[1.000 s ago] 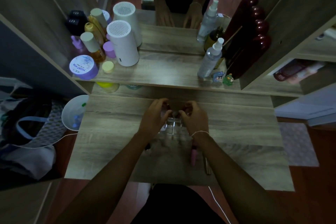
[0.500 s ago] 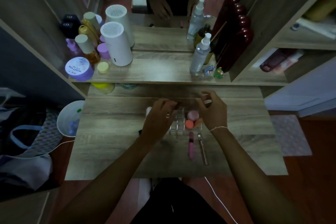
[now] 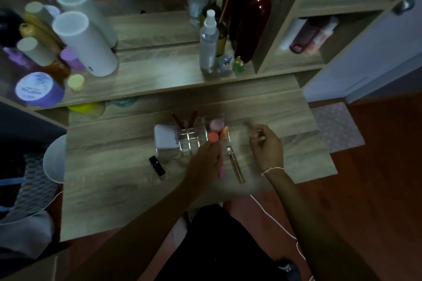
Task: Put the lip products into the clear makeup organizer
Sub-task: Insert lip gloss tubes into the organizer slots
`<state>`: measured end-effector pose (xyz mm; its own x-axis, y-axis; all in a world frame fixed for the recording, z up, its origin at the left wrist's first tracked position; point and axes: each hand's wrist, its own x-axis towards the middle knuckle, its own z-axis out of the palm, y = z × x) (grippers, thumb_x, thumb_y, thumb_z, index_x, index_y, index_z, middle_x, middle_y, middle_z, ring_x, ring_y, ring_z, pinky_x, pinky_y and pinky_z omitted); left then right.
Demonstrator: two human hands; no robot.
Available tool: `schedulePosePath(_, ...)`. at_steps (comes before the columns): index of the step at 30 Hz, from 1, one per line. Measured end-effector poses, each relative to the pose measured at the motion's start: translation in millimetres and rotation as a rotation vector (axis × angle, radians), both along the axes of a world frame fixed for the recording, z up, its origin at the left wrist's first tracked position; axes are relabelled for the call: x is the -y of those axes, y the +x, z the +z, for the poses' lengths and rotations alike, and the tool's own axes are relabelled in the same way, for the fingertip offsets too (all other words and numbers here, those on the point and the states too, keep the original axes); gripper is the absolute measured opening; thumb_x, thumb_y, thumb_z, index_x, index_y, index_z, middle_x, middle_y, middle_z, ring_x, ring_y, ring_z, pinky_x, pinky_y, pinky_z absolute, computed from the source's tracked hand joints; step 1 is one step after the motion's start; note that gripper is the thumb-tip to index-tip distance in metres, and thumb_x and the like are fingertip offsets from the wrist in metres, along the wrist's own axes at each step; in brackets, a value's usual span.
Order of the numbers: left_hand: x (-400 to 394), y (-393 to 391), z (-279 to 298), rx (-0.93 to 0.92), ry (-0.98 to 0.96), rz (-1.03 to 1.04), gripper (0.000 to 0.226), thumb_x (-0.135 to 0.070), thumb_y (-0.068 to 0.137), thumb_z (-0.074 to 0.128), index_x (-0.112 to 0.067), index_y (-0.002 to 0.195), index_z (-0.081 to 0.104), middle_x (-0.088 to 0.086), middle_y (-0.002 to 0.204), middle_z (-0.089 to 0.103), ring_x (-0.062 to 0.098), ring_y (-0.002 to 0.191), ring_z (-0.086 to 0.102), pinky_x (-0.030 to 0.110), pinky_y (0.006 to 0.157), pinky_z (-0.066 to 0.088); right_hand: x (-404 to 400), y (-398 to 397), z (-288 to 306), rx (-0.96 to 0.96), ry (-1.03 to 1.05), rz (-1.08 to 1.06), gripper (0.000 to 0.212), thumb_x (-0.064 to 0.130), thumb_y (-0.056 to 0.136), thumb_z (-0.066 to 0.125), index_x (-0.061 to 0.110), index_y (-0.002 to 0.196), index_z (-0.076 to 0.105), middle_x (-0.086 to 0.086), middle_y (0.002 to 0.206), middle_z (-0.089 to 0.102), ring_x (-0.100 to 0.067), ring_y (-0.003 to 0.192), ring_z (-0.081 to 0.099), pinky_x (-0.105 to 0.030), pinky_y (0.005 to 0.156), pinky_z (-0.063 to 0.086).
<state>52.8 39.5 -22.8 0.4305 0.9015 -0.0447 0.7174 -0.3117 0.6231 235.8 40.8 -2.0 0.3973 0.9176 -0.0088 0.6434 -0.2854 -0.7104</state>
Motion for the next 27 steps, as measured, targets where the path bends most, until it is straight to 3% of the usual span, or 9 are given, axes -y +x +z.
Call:
schedulePosePath(2,6.4,4.2,-8.1,-0.029,-0.058,0.054,0.027,-0.014,0.089,0.056,-0.004,0.115,0.055,0.018,0.109,0.057,0.033,0.096,0.055,0.041,0.077,0.046,9.1,0.7,-11.5,0.002,-0.071,0.027,0.029,0.002,0.079,0.057,0.011,0.106,0.064,-0.013,0.09,0.069,-0.031,0.086,0.064,-0.036,0.079,0.05)
schedulePosePath(6,15.4,12.0,-18.7,-0.072,-0.148,0.14,0.037,-0.019,0.091,0.052,-0.003,0.124,0.048,0.02,0.112,0.054,0.037,0.093,0.056,0.044,0.071,0.048,22.8,-10.8,-33.5,-0.048,-0.186,0.094,0.032,0.011,0.081,0.062,0.014,0.114,0.062,-0.01,0.107,0.068,-0.027,0.1,0.063,-0.026,0.088,0.044)
schedulePosePath(11,14.9,16.8,-22.8,-0.121,-0.213,0.18,0.047,-0.016,0.089,0.054,0.001,0.131,0.04,0.023,0.119,0.051,0.039,0.095,0.056,0.04,0.068,0.045,25.1,-24.8,-51.4,-0.009,-0.344,0.193,0.054,0.028,0.078,0.071,0.015,0.126,0.05,-0.012,0.125,0.056,-0.026,0.11,0.056,-0.036,0.089,0.047)
schedulePosePath(15,15.4,13.3,-23.3,-0.127,-0.248,0.18,0.041,-0.01,0.085,0.053,-0.001,0.124,0.044,0.022,0.119,0.051,0.038,0.1,0.054,0.046,0.077,0.046,26.5,-28.1,-52.4,0.085,-0.315,0.222,0.052,0.017,0.079,0.067,0.011,0.126,0.048,-0.016,0.124,0.052,-0.032,0.111,0.054,-0.038,0.086,0.047)
schedulePosePath(18,15.3,5.5,-22.2,-0.156,-0.247,0.166,0.05,-0.013,0.088,0.052,-0.007,0.135,0.037,0.019,0.121,0.049,0.037,0.1,0.055,0.049,0.079,0.049,27.7,-25.9,-50.3,0.077,-0.31,0.209,0.05,0.011,0.079,0.064,0.01,0.127,0.049,-0.018,0.124,0.053,-0.034,0.112,0.052,-0.036,0.089,0.044)
schedulePosePath(23,15.8,-5.7,-18.3,-0.174,-0.236,0.129,0.048,-0.019,0.093,0.048,-0.014,0.138,0.036,0.016,0.123,0.049,0.033,0.103,0.055,0.045,0.082,0.051,28.1,-17.6,-46.3,0.016,-0.38,0.167,0.057,0.019,0.08,0.066,0.015,0.134,0.047,-0.018,0.125,0.055,-0.033,0.112,0.052,-0.036,0.093,0.043)
schedulePosePath(27,16.4,-13.4,-15.1,-0.126,-0.224,0.148,0.04,-0.018,0.092,0.051,-0.012,0.131,0.044,0.015,0.12,0.05,0.032,0.099,0.057,0.041,0.078,0.051,27.9,-10.5,-39.4,-0.051,-0.37,0.117,0.043,0.028,0.079,0.069,0.016,0.119,0.054,-0.015,0.108,0.066,-0.034,0.102,0.06,-0.037,0.086,0.045)
